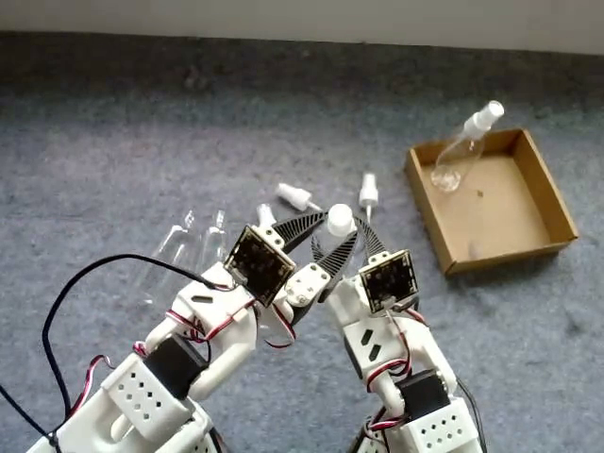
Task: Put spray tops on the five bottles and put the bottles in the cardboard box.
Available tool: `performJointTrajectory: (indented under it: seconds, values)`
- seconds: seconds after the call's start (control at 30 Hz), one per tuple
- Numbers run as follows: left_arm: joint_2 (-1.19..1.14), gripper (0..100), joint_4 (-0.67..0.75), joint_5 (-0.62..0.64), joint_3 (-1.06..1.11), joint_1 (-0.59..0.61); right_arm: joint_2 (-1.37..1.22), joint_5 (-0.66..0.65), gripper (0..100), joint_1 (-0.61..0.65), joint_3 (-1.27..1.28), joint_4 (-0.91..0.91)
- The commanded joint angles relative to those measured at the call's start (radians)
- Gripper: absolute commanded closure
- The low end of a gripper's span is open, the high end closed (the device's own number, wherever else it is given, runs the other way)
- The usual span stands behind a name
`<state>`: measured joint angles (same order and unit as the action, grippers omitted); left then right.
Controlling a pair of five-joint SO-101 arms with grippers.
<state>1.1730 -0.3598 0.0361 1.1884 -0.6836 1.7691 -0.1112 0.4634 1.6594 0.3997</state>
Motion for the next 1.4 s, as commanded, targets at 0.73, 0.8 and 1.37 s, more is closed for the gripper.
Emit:
performJointTrajectory:
  seconds: [0.73,0.8,1.37]
  values:
    - [-0.183,89,-0.008,-0.008,-0.079,0.047,0.024,-0.005,89.0,-0.012,-0.01,-0.004]
    - [-0.182,91,-0.017,-0.008,-0.079,0.064,0.024,-0.005,89.0,-0.015,-0.01,-0.004]
    - [0.243,91,-0.505,-0.012,-0.081,0.143,0.016,-0.005,89.0,-0.016,-0.008,-0.002]
